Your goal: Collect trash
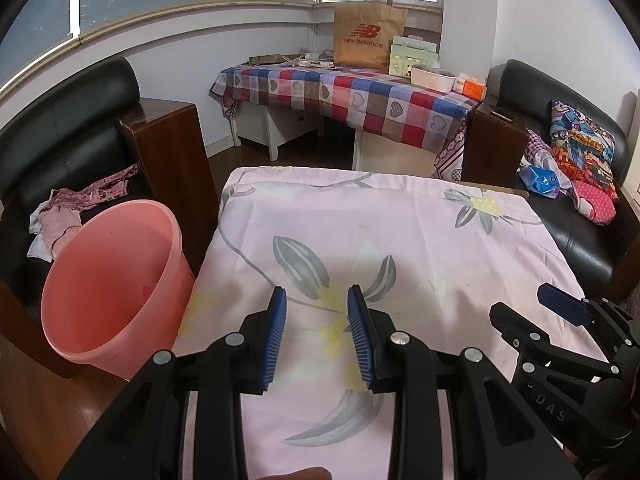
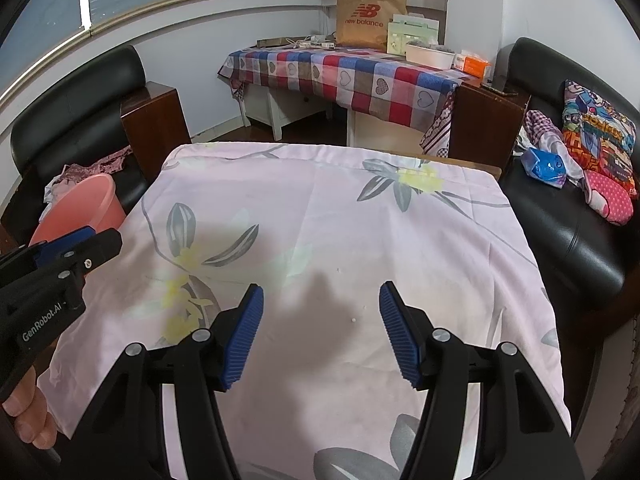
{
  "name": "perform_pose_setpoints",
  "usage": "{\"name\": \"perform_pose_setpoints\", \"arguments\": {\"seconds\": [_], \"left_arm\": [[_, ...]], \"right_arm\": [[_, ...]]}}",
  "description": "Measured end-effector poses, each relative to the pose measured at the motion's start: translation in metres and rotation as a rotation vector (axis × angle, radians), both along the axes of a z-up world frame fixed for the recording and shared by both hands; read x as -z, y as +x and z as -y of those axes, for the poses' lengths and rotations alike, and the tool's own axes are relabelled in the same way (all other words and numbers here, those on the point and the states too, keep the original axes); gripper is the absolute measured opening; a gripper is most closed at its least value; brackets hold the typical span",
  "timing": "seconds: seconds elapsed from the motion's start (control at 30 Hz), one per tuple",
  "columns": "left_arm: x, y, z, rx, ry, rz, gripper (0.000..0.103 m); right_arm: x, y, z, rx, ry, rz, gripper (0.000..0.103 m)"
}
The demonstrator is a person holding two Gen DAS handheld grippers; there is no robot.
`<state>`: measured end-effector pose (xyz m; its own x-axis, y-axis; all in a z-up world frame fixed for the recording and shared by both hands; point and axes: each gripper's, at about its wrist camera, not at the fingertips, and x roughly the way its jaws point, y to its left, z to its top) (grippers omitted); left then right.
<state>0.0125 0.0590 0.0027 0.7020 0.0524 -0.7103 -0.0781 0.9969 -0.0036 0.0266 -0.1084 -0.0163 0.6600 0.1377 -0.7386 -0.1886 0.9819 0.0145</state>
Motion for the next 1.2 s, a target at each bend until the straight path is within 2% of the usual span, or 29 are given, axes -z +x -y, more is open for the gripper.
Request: {"name": "perform_pose_setpoints", "arguments": {"seconds": [0.97, 1.2], "left_arm": [[0.002, 0.0, -0.001, -0.002, -0.002, -0.005, 0.032], [0.01, -0.001, -0.001, -0.005, 0.0, -0.017, 0.032]], "right_arm": [[0.01, -0.001, -0.003, -0.003, 0.003, -0.015, 0.061], [0.011, -0.001, -0.005, -0.008, 0.007, -0.024, 0.061]]}}
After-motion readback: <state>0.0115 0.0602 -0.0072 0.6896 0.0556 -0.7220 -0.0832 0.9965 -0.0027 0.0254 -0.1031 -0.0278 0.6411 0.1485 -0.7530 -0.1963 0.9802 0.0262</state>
